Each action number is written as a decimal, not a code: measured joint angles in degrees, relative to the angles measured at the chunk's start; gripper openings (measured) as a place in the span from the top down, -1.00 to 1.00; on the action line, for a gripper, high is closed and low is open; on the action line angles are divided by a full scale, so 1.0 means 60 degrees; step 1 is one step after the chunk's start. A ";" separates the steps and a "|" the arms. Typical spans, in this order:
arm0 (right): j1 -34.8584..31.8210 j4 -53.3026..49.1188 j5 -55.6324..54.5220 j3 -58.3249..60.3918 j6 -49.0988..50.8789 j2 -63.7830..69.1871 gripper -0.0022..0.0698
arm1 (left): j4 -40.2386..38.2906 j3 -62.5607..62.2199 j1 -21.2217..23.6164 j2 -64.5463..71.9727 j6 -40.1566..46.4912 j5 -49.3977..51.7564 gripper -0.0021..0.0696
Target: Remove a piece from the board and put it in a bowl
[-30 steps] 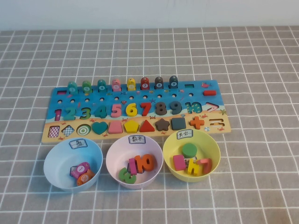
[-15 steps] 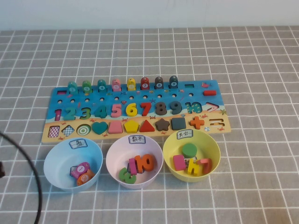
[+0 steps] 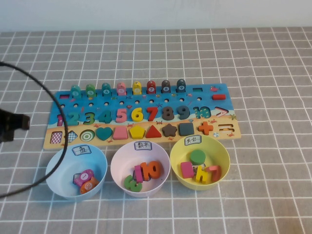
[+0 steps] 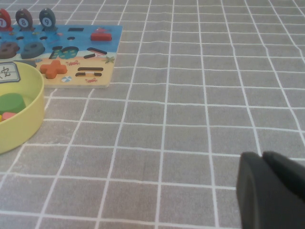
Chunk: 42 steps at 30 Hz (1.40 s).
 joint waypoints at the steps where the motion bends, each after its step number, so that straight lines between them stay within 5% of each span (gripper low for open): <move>1: 0.0000 0.0000 0.0000 0.0000 0.0000 0.0000 0.99 | -0.0057 -0.0205 0.0000 0.0261 0.0073 0.0096 0.95; 8: 0.0000 0.0000 0.0000 0.0000 0.0000 0.0000 0.99 | -0.0423 -0.1696 -0.0062 0.2143 0.0594 0.0464 0.96; 19: 0.0000 0.0000 0.0000 0.0000 0.0000 0.0000 0.99 | -0.0432 -0.4357 -0.1383 0.4889 0.1194 0.1714 0.95; 42: 0.0000 0.0000 0.0000 0.0000 0.0000 0.0000 0.99 | -0.1516 -0.5710 -0.2381 0.6674 0.7537 0.2825 0.95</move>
